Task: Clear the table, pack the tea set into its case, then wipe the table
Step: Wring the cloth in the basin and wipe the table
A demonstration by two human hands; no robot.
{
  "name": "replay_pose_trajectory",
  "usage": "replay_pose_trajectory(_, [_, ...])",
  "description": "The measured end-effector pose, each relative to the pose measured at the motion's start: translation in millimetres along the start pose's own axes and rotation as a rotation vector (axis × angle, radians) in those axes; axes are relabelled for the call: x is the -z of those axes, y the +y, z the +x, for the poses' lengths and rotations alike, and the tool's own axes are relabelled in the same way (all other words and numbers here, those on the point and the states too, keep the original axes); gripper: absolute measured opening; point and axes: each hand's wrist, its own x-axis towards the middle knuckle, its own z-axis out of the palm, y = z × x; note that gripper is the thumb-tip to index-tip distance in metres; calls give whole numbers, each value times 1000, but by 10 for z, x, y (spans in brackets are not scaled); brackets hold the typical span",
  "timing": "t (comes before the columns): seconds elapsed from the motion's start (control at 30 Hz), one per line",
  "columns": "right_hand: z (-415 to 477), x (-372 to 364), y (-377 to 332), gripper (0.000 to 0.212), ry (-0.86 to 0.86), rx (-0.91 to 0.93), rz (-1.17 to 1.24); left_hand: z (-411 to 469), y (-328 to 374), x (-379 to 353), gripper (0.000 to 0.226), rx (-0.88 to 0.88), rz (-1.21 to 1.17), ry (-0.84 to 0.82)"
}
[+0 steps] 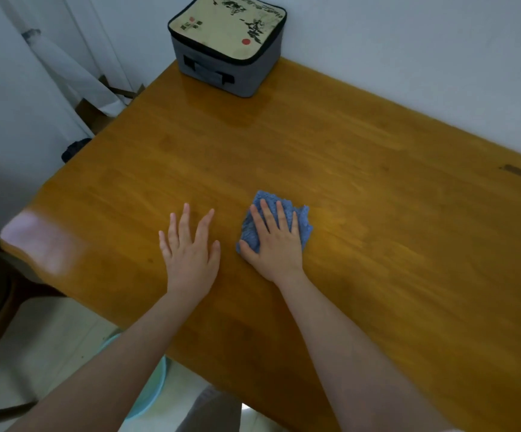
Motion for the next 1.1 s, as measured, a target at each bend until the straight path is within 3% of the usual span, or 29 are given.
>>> replay_pose_trajectory(0.3, [-741,116,1282,71,12,-67,10,-556,593,-237,56,-31,-8,-15])
replay_pose_trajectory(0.47, [-1103,155,1630,68,-4,-90,11,-963,882,-357,56,-10,-34,-6])
replay_pose_trajectory(0.67, [-1420,91,1440,75,-43,-8,84,-1430,1032,-422,55,22,-39,37])
replay_pose_trajectory(1.1, [-2318,-27,924,70,-117,270,108,-2245,1130,-408,57,125,-66,70])
